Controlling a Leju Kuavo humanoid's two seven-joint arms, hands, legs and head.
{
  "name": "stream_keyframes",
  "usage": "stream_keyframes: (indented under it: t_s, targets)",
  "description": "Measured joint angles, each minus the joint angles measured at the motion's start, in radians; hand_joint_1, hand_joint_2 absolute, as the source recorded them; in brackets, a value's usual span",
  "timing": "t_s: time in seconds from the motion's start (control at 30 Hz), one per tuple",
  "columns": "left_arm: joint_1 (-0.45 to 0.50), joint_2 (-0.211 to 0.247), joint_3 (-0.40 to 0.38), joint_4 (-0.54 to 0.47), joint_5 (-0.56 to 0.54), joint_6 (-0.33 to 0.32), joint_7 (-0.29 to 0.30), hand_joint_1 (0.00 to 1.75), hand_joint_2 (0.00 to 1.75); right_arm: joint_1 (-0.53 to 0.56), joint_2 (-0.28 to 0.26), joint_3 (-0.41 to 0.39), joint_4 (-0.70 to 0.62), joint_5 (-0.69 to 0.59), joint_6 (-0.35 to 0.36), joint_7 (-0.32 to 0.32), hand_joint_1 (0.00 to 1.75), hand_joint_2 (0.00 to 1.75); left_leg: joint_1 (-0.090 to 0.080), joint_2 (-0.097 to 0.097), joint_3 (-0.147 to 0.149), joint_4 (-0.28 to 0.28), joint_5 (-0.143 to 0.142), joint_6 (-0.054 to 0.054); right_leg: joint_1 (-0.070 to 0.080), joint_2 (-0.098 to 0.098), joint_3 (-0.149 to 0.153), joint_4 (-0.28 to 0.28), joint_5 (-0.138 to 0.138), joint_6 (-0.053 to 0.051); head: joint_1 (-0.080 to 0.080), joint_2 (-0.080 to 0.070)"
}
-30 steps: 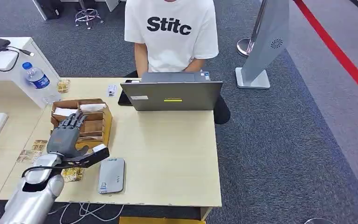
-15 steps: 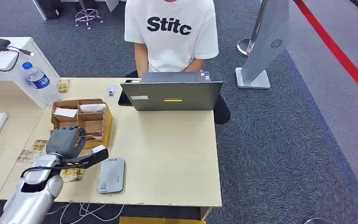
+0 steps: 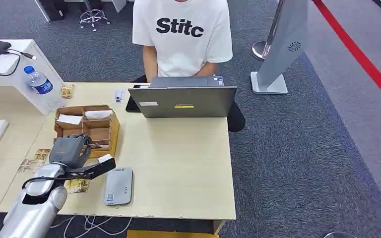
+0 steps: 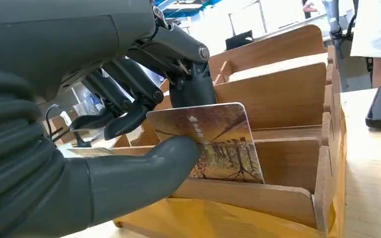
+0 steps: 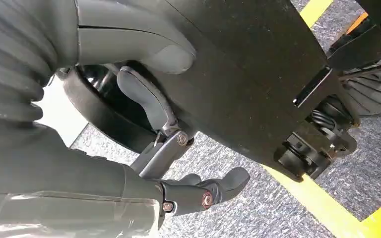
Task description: Pass the card to the sensor for recognition and then transmit it.
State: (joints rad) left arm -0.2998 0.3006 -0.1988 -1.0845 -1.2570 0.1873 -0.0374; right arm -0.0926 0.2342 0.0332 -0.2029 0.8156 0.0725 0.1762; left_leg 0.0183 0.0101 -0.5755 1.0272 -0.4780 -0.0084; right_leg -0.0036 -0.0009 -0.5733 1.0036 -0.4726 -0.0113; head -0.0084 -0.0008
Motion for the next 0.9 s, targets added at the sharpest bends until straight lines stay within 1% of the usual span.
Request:
stream_keyframes:
  t_s: [0.2, 0.27, 0.3, 0.47, 0.67, 0.73, 0.8, 0.9]
  targets:
    - [0.000, 0.000, 0.000, 0.000, -0.008, 0.008, 0.000, 1.75, 1.75, 0.000, 0.000, 0.000, 0.000, 0.000, -0.001, 0.000, 0.00, 1.75, 0.000, 0.000, 0.000, 0.000, 0.000, 0.000, 0.000, 0.000, 0.000, 0.000, 0.000, 0.000, 0.000, 0.000]
    - [0.001, -0.002, 0.000, -0.008, -0.010, 0.078, -0.010, 1.75, 1.75, 0.000, 0.000, 0.000, 0.000, 0.000, -0.001, 0.000, 0.00, 1.75, 0.000, 0.000, 0.000, 0.000, 0.000, 0.000, 0.000, 0.000, -0.001, 0.000, 0.000, 0.000, 0.000, 0.000]
    - [0.000, -0.002, 0.000, -0.026, -0.010, 0.094, -0.010, 1.75, 1.75, 0.000, 0.000, 0.000, 0.000, 0.000, -0.001, -0.001, 0.00, 1.75, 0.000, 0.000, 0.000, 0.000, 0.000, 0.000, 0.000, 0.000, 0.000, 0.000, 0.000, 0.000, 0.000, 0.000]
    - [-0.016, 0.000, 0.000, -0.117, -0.017, 0.075, -0.003, 1.75, 1.75, 0.000, 0.000, 0.000, 0.000, 0.000, -0.001, -0.002, 0.00, 1.75, 0.000, 0.000, 0.000, 0.000, 0.000, 0.000, 0.000, 0.000, 0.000, 0.000, 0.000, 0.000, 0.000, 0.000]
    - [-0.018, 0.000, 0.001, -0.151, -0.017, 0.074, -0.003, 1.75, 1.75, 0.000, 0.000, -0.001, 0.000, 0.000, -0.001, -0.002, 0.00, 1.75, 0.000, 0.000, 0.000, 0.000, 0.000, 0.000, 0.000, 0.000, 0.000, 0.000, 0.000, 0.000, 0.000, 0.000]
    - [-0.018, 0.000, 0.001, -0.158, -0.017, 0.085, -0.004, 1.75, 1.75, 0.000, 0.000, -0.001, 0.000, 0.000, -0.001, -0.002, 0.00, 1.75, 0.000, 0.000, 0.000, 0.000, 0.000, 0.000, 0.000, 0.000, 0.000, 0.000, 0.000, 0.000, 0.000, 0.000]
    - [-0.020, 0.000, 0.003, -0.185, -0.009, 0.091, -0.020, 1.75, 1.75, 0.001, 0.000, -0.001, 0.000, 0.000, -0.001, -0.004, 0.00, 1.75, 0.000, 0.000, 0.000, 0.000, 0.000, 0.000, 0.000, 0.000, 0.000, 0.000, 0.000, 0.000, 0.000, 0.000]
    - [-0.024, 0.000, 0.011, -0.236, -0.004, 0.073, -0.036, 1.75, 1.75, 0.001, 0.000, -0.001, 0.000, 0.000, -0.001, -0.006, 0.00, 1.75, 0.000, 0.000, 0.000, 0.000, 0.000, 0.000, 0.000, 0.000, 0.000, 0.000, 0.000, 0.000, 0.000, 0.000]
